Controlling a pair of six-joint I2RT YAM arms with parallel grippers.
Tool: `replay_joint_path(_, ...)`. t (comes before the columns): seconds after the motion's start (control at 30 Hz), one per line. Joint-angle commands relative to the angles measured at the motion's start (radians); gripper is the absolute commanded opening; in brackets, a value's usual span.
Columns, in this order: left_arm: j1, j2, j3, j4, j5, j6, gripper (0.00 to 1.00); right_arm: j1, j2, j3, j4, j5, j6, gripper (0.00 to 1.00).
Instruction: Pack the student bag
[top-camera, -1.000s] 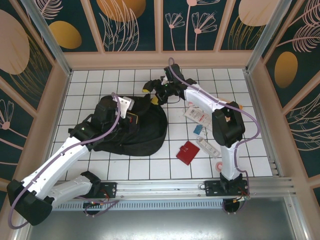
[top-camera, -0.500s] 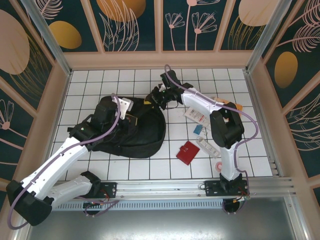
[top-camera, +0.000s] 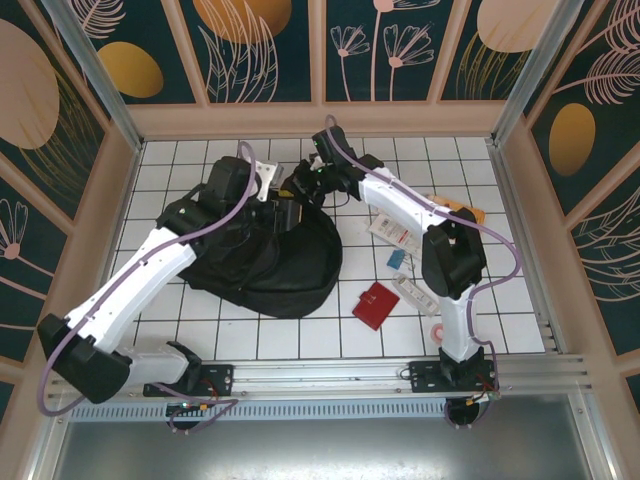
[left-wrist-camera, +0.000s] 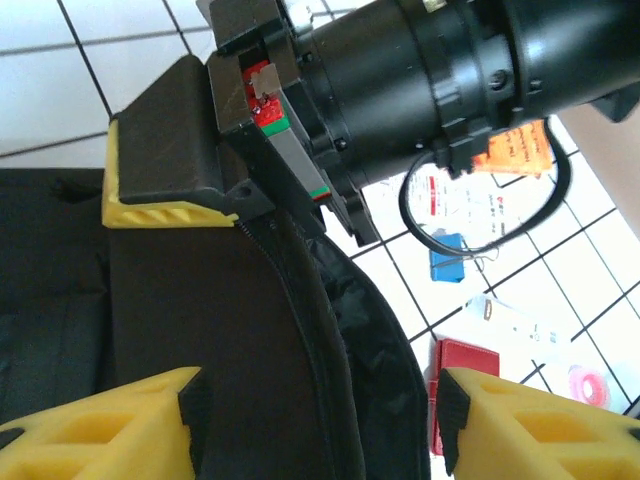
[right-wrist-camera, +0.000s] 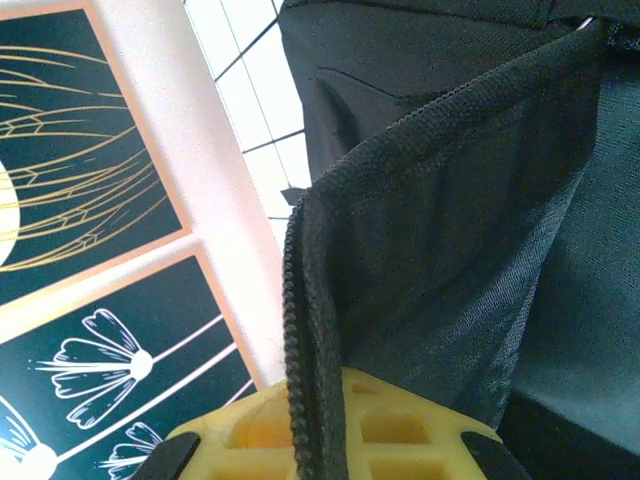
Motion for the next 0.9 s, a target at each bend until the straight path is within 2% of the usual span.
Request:
replay_joint_path(0.0,-0.004,0.061,0.061,-0.062,0.003,-0.012,0.62,0.01,-0.002,0.034,0.002,-0.005,0.017,0.09)
replay_joint_path(0.1,-0.007,0.116,0.087,-0.078,-0.01,-0.001,0.63,0.011,-0.003,0.043,-0.001,-0.005,0.017,0.09)
replay_joint_path(0.27,-0.035,0.182,0.138,-0.121,-0.121,0.021,0.63,0.011,0.0,0.052,-0.004,-0.008,0.014,0.1)
replay_joint_path(0.37,-0.066,0.207,0.156,-0.156,-0.208,0.042,0.59,0.011,0.001,0.053,-0.004,-0.009,0.012,0.1)
replay_joint_path(0.5,-0.083,0.21,0.154,-0.172,-0.261,0.055,0.43,0.011,0.003,0.051,-0.005,-0.008,0.008,0.09)
replay_joint_path(0.73,-0.086,0.177,0.15,-0.175,-0.276,0.063,0.03,0.006,0.007,0.039,0.001,-0.002,0.008,0.1)
replay_joint_path(0.77,-0.085,0.171,0.152,-0.176,-0.272,0.065,0.0,0.006,0.01,0.04,-0.002,0.0,0.006,0.1)
replay_joint_path(0.87,-0.085,0.156,0.147,-0.17,-0.25,0.069,0.0,0.004,0.015,0.043,-0.004,0.003,0.004,0.1)
